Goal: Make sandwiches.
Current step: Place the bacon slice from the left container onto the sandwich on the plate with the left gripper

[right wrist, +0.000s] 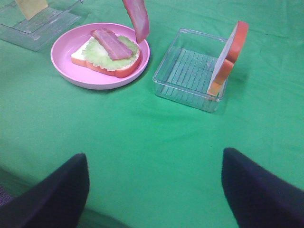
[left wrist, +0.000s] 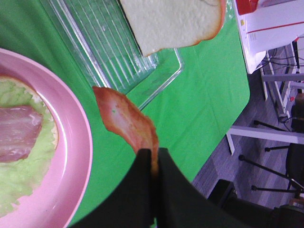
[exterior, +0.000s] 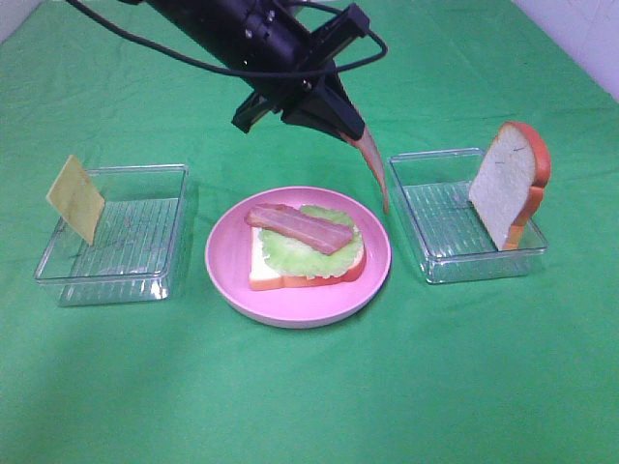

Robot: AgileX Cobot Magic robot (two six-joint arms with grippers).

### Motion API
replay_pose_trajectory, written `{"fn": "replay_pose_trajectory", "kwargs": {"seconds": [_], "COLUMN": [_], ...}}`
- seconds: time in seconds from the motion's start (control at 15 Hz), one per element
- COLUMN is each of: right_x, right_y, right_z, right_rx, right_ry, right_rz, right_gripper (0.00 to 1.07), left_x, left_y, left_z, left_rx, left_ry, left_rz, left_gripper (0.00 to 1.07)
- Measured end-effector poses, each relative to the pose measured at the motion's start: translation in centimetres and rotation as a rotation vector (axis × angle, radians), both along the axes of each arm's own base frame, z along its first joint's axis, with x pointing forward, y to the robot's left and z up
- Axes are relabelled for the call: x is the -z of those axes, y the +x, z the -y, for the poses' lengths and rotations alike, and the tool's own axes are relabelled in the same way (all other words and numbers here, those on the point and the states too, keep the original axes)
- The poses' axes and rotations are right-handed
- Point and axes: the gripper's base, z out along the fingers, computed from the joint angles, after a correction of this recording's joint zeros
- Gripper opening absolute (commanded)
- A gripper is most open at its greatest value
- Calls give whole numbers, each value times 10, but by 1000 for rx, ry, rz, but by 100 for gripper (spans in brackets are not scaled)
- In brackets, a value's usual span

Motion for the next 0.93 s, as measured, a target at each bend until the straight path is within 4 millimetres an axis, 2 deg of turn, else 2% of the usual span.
{"fn": "replay_pose_trajectory", "kwargs": {"seconds": [0.13,0.4,0.67,0.93], "right_x": [0,0,0,0], "right_y": [0,0,0,0], "right_z": [0,0,0,0], "right_rx": [0,0,0,0], "right_ry": [0,0,0,0], "right_rz": [0,0,0,0], "right_gripper": [75,75,75,75], "left_x": [25,53,57,59], "left_y": [4,7,10,10], "left_z": [-4,-20,-29,-32], "left_rx": [30,33,-33,-103], "left_ry": [111,354,462,498], "left_rz": [13,2,-16,-59], "left_gripper": [0,0,0,0]}}
